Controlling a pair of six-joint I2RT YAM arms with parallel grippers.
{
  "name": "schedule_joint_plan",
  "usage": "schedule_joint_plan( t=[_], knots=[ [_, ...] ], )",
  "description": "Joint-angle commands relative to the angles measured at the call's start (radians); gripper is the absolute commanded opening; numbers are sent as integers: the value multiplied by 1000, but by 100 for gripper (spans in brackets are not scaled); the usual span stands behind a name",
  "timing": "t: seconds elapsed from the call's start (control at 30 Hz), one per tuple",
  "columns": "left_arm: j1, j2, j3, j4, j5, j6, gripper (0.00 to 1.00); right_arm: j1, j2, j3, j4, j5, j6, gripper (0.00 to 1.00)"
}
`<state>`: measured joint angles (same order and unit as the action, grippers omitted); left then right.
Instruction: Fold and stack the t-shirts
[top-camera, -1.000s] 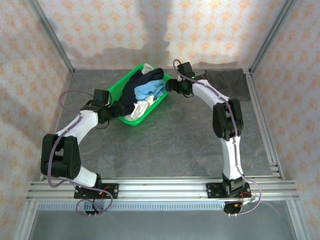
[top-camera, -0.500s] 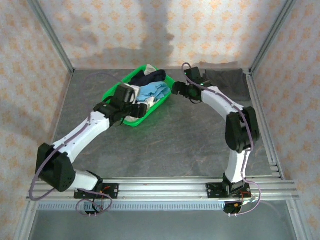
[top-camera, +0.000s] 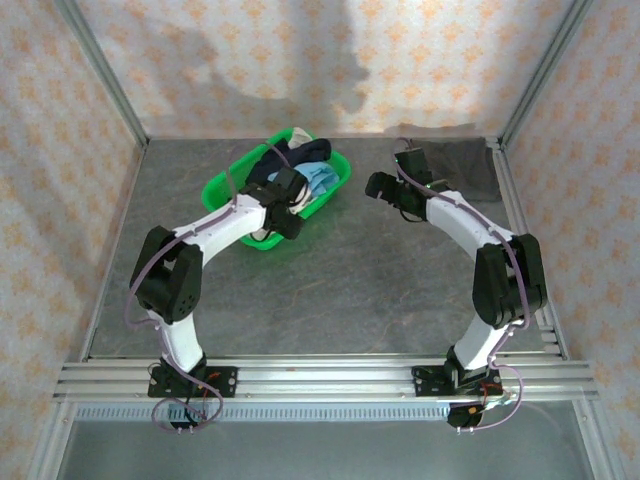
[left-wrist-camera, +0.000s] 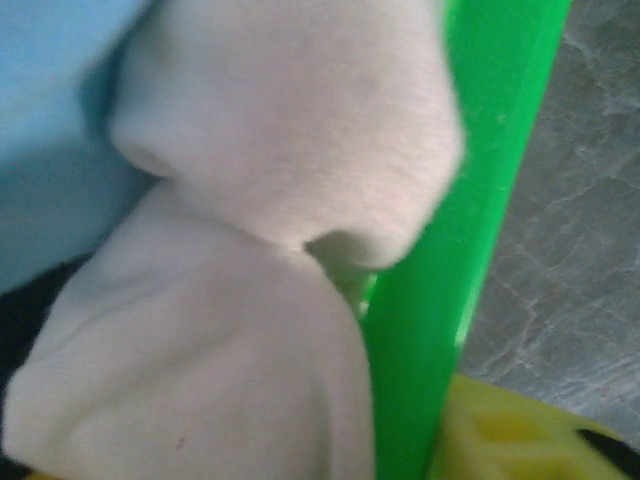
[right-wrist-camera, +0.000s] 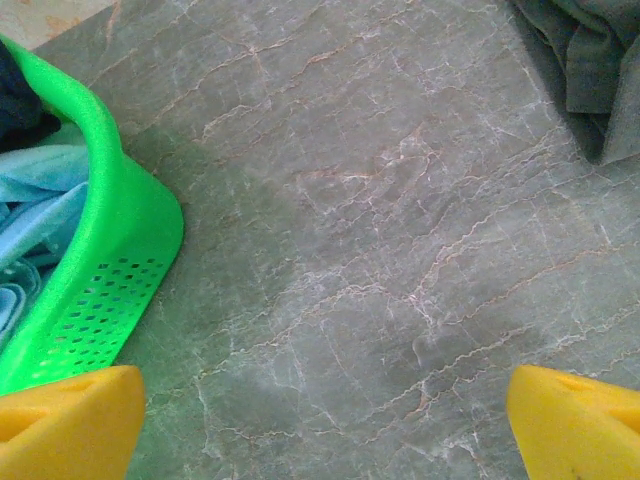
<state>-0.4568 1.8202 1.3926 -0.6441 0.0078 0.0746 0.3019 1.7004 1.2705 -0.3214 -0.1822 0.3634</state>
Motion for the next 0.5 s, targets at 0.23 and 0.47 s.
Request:
schedule_joint_plan(
  t=[0.23, 0.47],
  knots=[
    [334, 82, 209, -126, -104, -19, 22, -9, -18, -9, 36, 17, 16, 94],
    [449, 228, 355, -190, -97, -30, 18, -11, 3, -6, 43, 16, 28, 94]
  ],
)
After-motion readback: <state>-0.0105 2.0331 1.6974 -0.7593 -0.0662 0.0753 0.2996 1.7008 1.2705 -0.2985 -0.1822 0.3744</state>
